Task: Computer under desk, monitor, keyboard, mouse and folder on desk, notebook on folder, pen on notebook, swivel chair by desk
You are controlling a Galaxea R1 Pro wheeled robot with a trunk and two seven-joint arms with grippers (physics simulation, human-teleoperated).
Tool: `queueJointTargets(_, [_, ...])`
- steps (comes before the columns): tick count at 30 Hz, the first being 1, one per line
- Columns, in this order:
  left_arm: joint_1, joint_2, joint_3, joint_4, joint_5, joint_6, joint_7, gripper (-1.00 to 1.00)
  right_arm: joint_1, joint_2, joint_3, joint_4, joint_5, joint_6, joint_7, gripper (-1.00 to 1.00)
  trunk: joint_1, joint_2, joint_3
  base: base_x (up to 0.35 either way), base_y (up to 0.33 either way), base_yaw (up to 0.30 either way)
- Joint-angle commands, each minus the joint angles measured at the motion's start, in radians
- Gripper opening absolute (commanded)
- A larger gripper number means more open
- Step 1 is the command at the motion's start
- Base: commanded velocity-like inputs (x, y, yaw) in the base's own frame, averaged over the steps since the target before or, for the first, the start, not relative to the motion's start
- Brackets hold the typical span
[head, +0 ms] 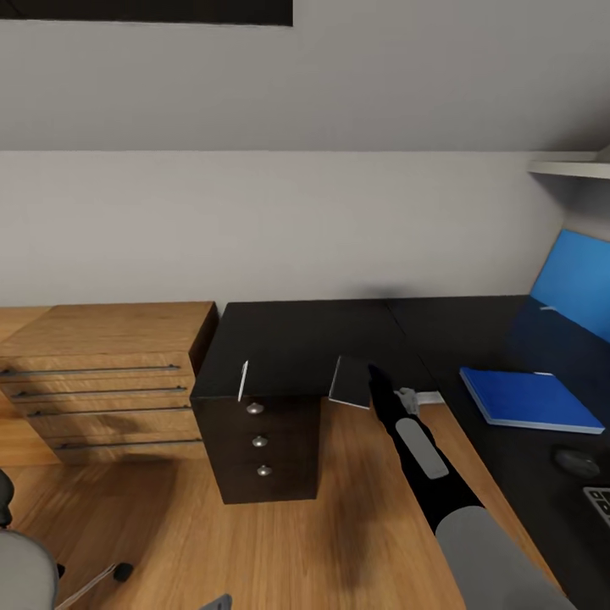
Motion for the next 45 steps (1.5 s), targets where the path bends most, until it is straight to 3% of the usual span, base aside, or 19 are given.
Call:
queueJointTargets(1, [-0.001, 0.001, -0.006, 0.000, 0.010, -0.007, 0.005, 1.00, -0.001, -0.001, 0.003, 0.001, -0.010, -0.006, -0.005, 1.00, 0.004, -0.008, -0.004, 0.000, 0.000, 0.000])
queueJointTargets(23, [-0.001, 0.000, -0.011, -0.017, 0.010, -0.003, 0.003, 1.00, -0.001, 0.001, 0.002, 0.026, -0.011, -0.006, -0.003, 1.00, 0.088, -0.162, -0.073, 0.000, 0.000, 0.000])
queueJointTargets(27, [-0.001, 0.011, -0.007, -0.120, 0.016, 0.032, 0.004, 1.00, -0.001, 0.001, 0.002, 0.026, -0.012, -0.006, -0.002, 1.00, 0.104, -0.190, -0.086, 0.000, 0.000, 0.000])
queueJointTargets(30, [-0.001, 0.022, -0.006, -0.275, 0.017, 0.184, 0.034, 1.00, -0.001, 0.000, 0.002, 0.026, -0.010, -0.004, -0.003, 1.00, 0.115, -0.211, -0.095, 0.000, 0.000, 0.000])
queueJointTargets(31, [-0.001, 0.040, -0.007, -0.415, 0.019, 0.299, 0.109, 1.00, 0.000, -0.001, 0.002, 0.026, -0.008, -0.002, -0.004, 1.00, 0.119, -0.218, -0.098, 0.000, 0.000, 0.000])
queueJointTargets(32, [-0.001, 0.049, -0.007, -0.484, 0.021, 0.345, 0.154, 1.00, 0.000, -0.001, 0.002, 0.026, -0.009, -0.002, -0.005, 1.00, 0.123, -0.225, -0.101, 0.000, 0.000, 0.000])
queueJointTargets(36, [-0.001, 0.060, -0.007, -0.634, 0.036, 0.433, 0.233, 1.00, 0.001, -0.001, 0.003, 0.026, -0.011, -0.001, -0.009, 1.00, 0.138, -0.253, -0.114, 0.000, 0.000, 0.000])
queueJointTargets(45, [-0.001, 0.063, -0.003, -0.856, 0.075, 0.528, 0.271, 1.00, 0.001, 0.000, 0.006, 0.026, -0.013, 0.002, -0.015, 1.00, 0.173, -0.316, -0.142, 0.000, 0.000, 0.000])
